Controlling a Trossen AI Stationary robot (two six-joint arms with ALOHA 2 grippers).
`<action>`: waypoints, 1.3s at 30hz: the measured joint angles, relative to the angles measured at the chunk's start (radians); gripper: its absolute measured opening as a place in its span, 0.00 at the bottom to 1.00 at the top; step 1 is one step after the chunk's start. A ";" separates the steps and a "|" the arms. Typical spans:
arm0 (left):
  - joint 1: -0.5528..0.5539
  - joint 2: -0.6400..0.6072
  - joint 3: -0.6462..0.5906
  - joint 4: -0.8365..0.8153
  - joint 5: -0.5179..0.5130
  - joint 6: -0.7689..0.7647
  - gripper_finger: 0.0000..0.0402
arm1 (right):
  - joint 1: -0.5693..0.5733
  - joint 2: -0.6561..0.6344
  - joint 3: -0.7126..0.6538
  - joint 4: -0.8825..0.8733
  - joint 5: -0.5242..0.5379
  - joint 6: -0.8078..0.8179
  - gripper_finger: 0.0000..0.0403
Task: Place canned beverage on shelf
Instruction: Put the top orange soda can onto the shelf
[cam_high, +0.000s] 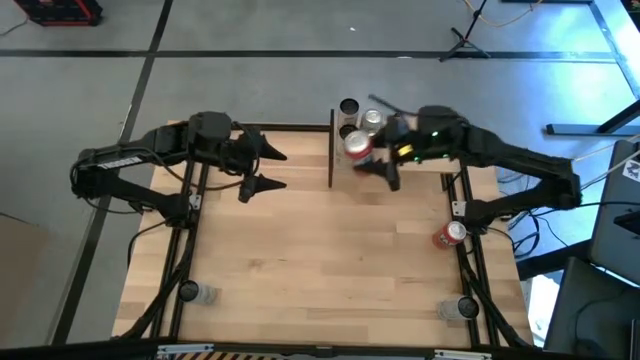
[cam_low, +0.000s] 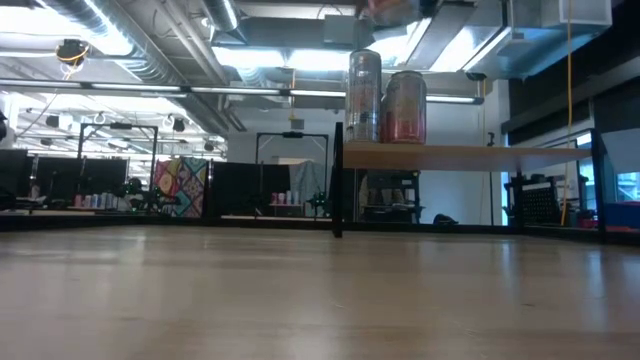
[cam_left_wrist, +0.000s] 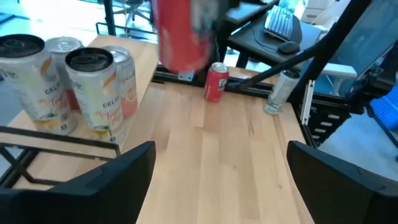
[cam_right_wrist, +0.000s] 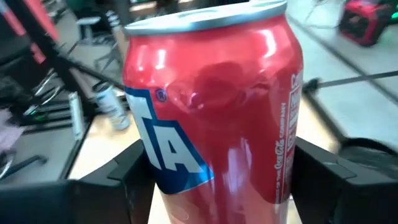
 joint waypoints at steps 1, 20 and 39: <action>0.000 -0.002 0.000 -0.014 -0.001 0.000 0.88 | -0.025 -0.021 -0.013 0.000 -0.001 -0.012 0.67; 0.001 -0.002 -0.001 0.000 -0.113 -0.053 0.87 | -0.619 -0.293 -0.427 0.187 -0.321 -0.087 0.66; 0.001 -0.002 -0.001 0.000 -0.160 -0.053 0.87 | -0.829 -0.289 -0.677 0.496 -0.496 -0.083 0.66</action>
